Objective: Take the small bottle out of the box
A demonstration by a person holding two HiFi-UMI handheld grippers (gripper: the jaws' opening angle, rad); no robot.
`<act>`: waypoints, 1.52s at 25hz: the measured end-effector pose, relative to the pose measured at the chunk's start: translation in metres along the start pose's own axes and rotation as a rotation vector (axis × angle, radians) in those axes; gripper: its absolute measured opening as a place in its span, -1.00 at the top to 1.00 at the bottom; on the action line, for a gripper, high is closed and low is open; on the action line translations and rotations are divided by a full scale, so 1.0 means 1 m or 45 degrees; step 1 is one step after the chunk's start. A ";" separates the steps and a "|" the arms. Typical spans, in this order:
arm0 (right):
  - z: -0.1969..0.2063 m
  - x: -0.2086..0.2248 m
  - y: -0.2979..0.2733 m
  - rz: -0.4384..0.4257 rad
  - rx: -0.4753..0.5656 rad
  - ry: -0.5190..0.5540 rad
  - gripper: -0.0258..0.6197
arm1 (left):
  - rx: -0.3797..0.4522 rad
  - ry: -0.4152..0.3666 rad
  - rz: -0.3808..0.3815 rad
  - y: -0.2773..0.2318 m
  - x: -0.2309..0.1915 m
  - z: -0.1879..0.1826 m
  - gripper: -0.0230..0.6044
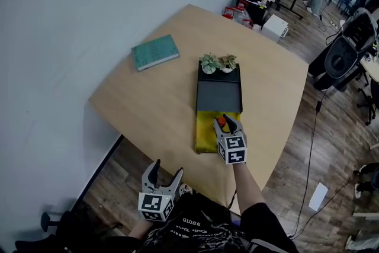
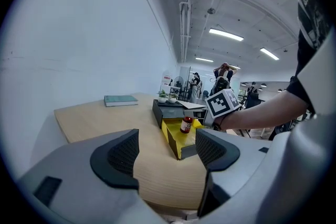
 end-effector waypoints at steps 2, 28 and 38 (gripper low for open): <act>-0.012 -0.001 0.006 -0.008 0.030 0.004 0.45 | 0.011 -0.006 0.006 -0.001 0.002 -0.003 -0.17; -0.079 -0.041 0.151 -0.045 0.167 0.159 0.45 | 0.106 -0.014 0.156 0.012 0.044 -0.011 -0.17; -0.048 -0.036 0.208 0.061 0.134 0.104 0.45 | 0.123 -0.046 0.252 0.011 0.064 -0.011 -0.17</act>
Point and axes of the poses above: the fingertips, and each gripper's own axes: y backward along the fingers, x to its right, z out of its underside, the point moved 1 cm from there along y, backward along the fingers, and after that the axes turned 7 degrees about z, right-handed, at the moved point
